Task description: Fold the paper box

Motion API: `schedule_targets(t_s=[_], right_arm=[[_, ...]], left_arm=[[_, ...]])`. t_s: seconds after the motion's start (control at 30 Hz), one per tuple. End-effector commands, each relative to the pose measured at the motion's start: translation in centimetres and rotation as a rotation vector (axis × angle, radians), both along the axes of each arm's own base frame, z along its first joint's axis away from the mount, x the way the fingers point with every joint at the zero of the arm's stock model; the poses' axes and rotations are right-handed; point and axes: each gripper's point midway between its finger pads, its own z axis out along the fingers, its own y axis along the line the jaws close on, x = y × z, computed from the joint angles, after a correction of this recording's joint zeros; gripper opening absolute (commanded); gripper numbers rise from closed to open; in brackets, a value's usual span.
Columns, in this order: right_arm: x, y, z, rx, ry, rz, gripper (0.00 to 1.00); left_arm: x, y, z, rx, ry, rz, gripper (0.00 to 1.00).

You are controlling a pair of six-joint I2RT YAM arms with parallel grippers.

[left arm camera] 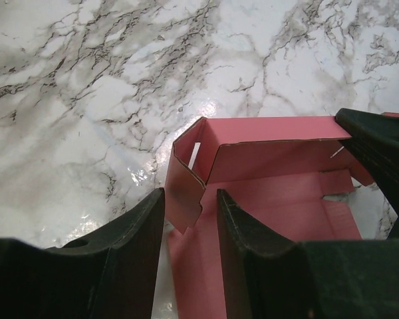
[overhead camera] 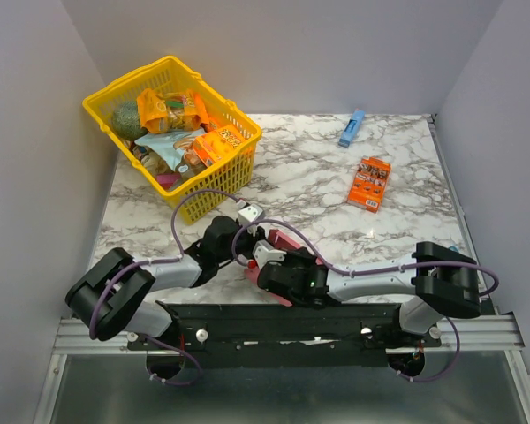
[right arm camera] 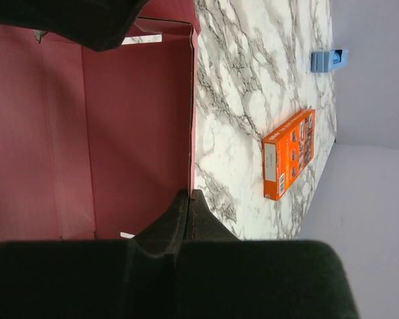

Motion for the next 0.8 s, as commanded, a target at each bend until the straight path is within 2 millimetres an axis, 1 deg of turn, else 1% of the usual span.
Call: schedule_targets(t_s=[0.0, 0.17, 0.2, 0.27, 0.3, 0.33, 0.4, 0.43, 0.53, 0.63, 0.67, 0.7, 0.77], right_arm=[[-1.0, 0.1, -0.7, -0.047, -0.026, 0.035, 0.01], [-1.1, -0.1, -0.9, -0.060, -0.054, 0.017, 0.01], [-1.1, -0.2, -0.8, -0.057, -0.056, 0.017, 0.01], [-1.1, -0.2, -0.4, -0.039, -0.056, 0.021, 0.01], [-1.1, -0.3, -0.3, -0.035, -0.059, 0.024, 0.01], [-1.1, -0.7, -0.5, -0.054, -0.061, 0.033, 0.01], [-1.1, -0.8, -0.4, -0.051, -0.068, 0.040, 0.01], [-1.1, -0.9, -0.5, -0.060, -0.071, 0.042, 0.01], [-1.1, -1.1, -0.8, -0.081, -0.076, 0.039, 0.01], [-1.1, -1.0, -0.7, -0.071, -0.072, 0.041, 0.01], [-1.1, -0.8, -0.7, -0.065, -0.068, 0.045, 0.01], [-1.1, -0.8, -0.8, -0.063, -0.066, 0.046, 0.01], [-1.2, -0.7, -0.7, -0.052, -0.061, 0.047, 0.01]], left_arm=[[0.4, 0.3, 1.0, -0.018, -0.029, 0.027, 0.45], [-0.4, 0.8, 0.8, -0.042, -0.002, 0.047, 0.45], [-0.5, 1.1, 1.1, -0.048, -0.013, 0.053, 0.46], [-0.7, 1.7, 1.1, -0.044, -0.008, 0.074, 0.46], [-0.5, 2.2, 1.5, -0.044, -0.022, 0.100, 0.47], [-0.6, 2.4, 1.4, -0.041, -0.021, 0.113, 0.47], [-0.5, 3.2, 1.5, -0.042, -0.024, 0.156, 0.47], [-0.5, 3.4, 1.5, -0.048, -0.020, 0.167, 0.50], [-0.3, 3.9, 1.8, -0.067, -0.023, 0.198, 0.50], [0.1, 3.9, 2.3, -0.079, -0.037, 0.207, 0.53], [0.2, 3.8, 2.0, -0.067, -0.033, 0.199, 0.53], [0.6, 3.2, 1.9, -0.047, -0.033, 0.179, 0.53], [0.5, 2.3, 1.7, -0.038, -0.024, 0.127, 0.52]])
